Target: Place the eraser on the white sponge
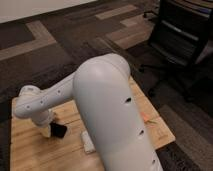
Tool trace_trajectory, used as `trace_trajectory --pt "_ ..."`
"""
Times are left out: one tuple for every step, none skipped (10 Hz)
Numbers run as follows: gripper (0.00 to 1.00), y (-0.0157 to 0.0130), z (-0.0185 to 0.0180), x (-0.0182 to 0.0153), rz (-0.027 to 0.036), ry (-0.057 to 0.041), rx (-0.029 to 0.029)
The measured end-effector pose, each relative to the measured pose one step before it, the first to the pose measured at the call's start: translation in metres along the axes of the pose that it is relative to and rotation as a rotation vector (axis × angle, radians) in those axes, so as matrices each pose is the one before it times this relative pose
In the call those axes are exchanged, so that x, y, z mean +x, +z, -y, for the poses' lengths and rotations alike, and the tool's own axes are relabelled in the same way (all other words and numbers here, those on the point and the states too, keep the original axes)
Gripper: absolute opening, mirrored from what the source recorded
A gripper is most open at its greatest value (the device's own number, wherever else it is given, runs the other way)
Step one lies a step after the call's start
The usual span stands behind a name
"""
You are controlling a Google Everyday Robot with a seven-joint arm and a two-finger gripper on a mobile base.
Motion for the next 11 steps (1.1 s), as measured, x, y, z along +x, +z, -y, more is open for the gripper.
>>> trace_trajectory --pt "0.31 -0.00146 -0.00034 -0.00008 0.00319 0.00297 0.00891" --pt "0.19 -0.0022 0.00041 0.00179 -0.00352 0.00304 0.01004" --pt "0.06 -0.00503 0.00059 0.00354 -0.00729 0.00783 0.01021" --pt "0.01 -0.00468 -0.00005 0.00193 -0.00524 0.0042 0.00891" --pt "0.0 -0.00588 -0.00049 0.00165 -0.00441 0.00542 0.00733" --pt "0.0 -0.00707 0.00148 0.0041 -0.00663 0.01086 0.00892" --pt "0.0 -0.00824 0.00257 0.00632 -0.0092 0.01719 0.00945" --pt "0.0 -0.0046 0.00201 0.0082 -0.01397 0.02201 0.00436" --pt "0.0 -0.00126 0.00269 0.01562 -0.02188 0.04713 -0.00099" --pt "0.0 0.00256 0.00026 0.01348 -0.01673 0.04477 -0.01164" --pt "0.0 0.00656 -0.0007 0.02208 -0.03201 0.07041 -0.0231"
